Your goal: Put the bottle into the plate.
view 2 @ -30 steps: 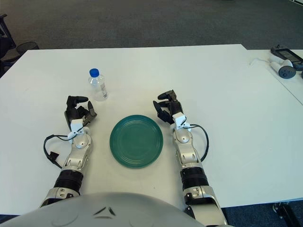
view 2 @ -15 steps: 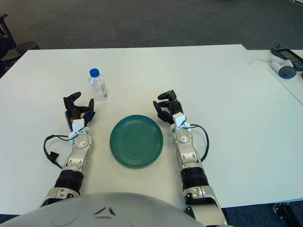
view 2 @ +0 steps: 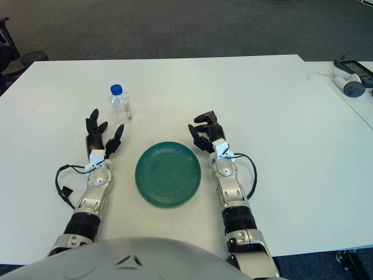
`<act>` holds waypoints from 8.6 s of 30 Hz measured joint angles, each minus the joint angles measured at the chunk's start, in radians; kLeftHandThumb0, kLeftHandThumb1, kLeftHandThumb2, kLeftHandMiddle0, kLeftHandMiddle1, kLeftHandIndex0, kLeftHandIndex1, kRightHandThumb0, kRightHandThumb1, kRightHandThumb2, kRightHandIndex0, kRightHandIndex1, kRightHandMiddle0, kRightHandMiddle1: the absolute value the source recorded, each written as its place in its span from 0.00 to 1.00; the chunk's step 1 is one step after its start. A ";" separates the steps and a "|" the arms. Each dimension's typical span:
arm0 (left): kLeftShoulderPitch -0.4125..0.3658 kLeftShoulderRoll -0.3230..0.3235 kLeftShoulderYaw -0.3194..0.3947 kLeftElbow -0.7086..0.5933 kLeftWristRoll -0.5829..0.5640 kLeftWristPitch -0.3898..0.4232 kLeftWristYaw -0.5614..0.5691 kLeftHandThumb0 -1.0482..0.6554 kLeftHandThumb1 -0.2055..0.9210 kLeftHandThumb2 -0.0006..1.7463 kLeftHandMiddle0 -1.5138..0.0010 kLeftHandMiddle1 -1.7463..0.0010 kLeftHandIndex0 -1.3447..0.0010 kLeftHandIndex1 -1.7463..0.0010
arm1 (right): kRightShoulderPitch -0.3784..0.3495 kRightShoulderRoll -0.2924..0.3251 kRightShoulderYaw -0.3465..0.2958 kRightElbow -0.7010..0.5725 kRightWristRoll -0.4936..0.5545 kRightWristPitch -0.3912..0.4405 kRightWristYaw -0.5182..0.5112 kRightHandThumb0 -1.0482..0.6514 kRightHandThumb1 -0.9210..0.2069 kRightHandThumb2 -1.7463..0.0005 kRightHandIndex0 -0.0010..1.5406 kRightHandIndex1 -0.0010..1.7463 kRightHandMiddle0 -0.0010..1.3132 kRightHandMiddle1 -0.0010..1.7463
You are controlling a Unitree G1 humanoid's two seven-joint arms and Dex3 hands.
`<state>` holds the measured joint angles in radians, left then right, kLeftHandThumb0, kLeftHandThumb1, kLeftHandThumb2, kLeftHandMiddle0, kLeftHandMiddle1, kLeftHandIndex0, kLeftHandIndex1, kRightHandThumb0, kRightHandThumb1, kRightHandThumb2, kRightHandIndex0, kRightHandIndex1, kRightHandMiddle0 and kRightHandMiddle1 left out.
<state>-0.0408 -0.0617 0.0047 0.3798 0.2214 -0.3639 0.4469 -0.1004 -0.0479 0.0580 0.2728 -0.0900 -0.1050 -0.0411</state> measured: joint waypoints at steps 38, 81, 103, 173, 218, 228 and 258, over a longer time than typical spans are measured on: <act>-0.194 0.070 0.054 0.235 -0.022 -0.005 -0.057 0.00 1.00 0.13 0.99 0.71 1.00 0.73 | -0.006 0.003 -0.003 0.017 0.000 -0.001 0.007 0.61 0.06 0.70 0.28 0.81 0.10 1.00; -0.410 0.075 0.114 0.549 -0.054 -0.050 0.111 0.02 1.00 0.16 1.00 0.50 1.00 0.58 | 0.000 -0.004 -0.005 0.028 0.001 -0.027 0.009 0.61 0.05 0.71 0.27 0.81 0.10 1.00; -0.418 0.089 0.103 0.572 -0.057 -0.072 0.071 0.02 1.00 0.13 1.00 0.44 1.00 0.62 | -0.008 0.002 -0.009 0.040 0.005 -0.030 0.019 0.61 0.05 0.71 0.27 0.82 0.11 0.99; -0.527 0.146 0.059 0.773 -0.055 -0.138 -0.016 0.01 1.00 0.15 1.00 0.47 1.00 0.57 | -0.029 0.027 -0.009 0.084 -0.003 -0.055 -0.028 0.61 0.09 0.68 0.30 0.82 0.12 0.97; -0.546 0.083 -0.021 0.740 -0.043 -0.158 -0.100 0.04 1.00 0.11 0.98 0.48 1.00 0.55 | -0.042 0.038 -0.004 0.129 0.001 -0.097 -0.043 0.61 0.04 0.74 0.30 0.82 0.13 0.94; -0.542 0.082 -0.047 0.701 -0.029 -0.199 -0.162 0.03 1.00 0.13 0.98 0.52 1.00 0.57 | -0.045 0.036 0.002 0.144 -0.008 -0.112 -0.059 0.61 0.07 0.71 0.31 0.81 0.14 0.94; -0.539 0.061 -0.044 0.662 -0.021 -0.199 -0.173 0.05 1.00 0.16 0.95 0.50 1.00 0.50 | -0.053 0.034 0.006 0.175 -0.008 -0.144 -0.074 0.61 0.03 0.75 0.31 0.79 0.14 0.94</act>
<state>-0.5799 -0.0003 -0.0395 1.0422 0.2004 -0.5625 0.2734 -0.1533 -0.0139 0.0642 0.4478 -0.0984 -0.2490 -0.1147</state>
